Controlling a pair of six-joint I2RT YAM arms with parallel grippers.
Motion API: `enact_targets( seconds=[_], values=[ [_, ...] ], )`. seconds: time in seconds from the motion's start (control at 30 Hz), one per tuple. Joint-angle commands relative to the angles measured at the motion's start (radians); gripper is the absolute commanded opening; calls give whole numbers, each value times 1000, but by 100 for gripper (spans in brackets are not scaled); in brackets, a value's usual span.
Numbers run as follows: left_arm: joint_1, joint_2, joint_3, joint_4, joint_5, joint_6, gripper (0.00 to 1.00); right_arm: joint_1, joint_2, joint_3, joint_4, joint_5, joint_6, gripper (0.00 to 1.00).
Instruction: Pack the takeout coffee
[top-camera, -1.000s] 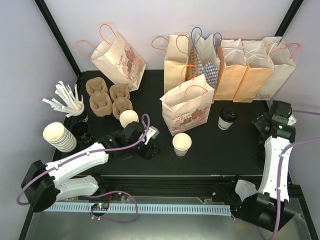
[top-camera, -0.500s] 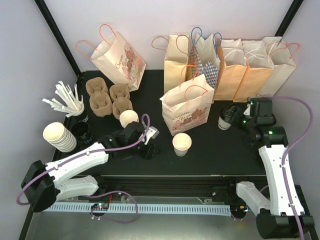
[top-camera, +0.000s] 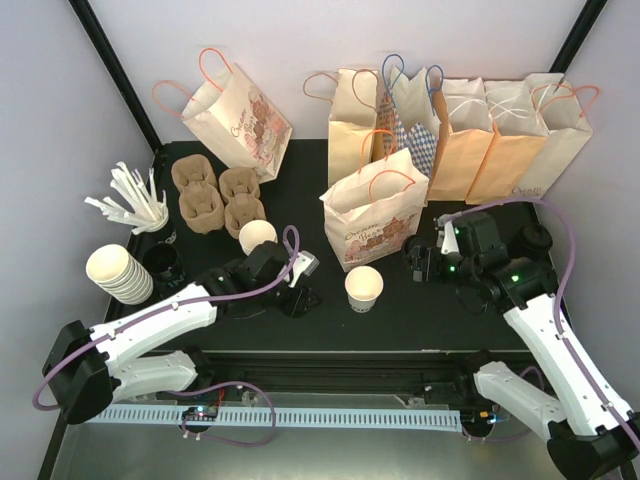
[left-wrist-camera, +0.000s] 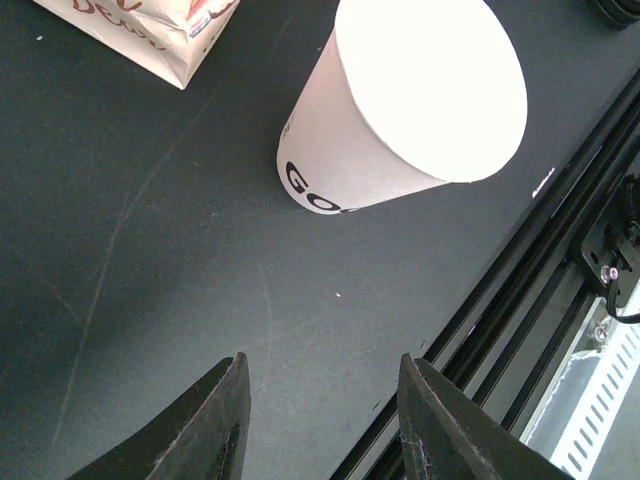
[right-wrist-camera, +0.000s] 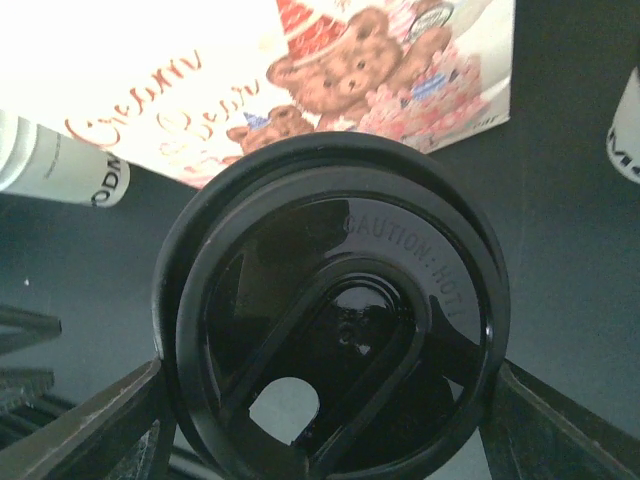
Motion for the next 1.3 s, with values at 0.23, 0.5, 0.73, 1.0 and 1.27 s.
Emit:
enact_targets(
  seconds=[0.23,0.5,0.73,1.0,1.27],
  values=[
    [-2,-53,-23,103,29,-112,44,145,-36,-105,60,13,34,70],
    [-2,-47,-32,147,44,-147,44,287,48,-118,128,49,36,69],
    [2,-43,-26,164,33,-175,44,388,117,-79,123,151,19,69],
    [43,-36,-14,209,40,-241,44,476,164,-78,142,265,20,68],
    [76,-8,-3,223,72,-260,45,515,222,-62,170,325,4,69]
  ],
)
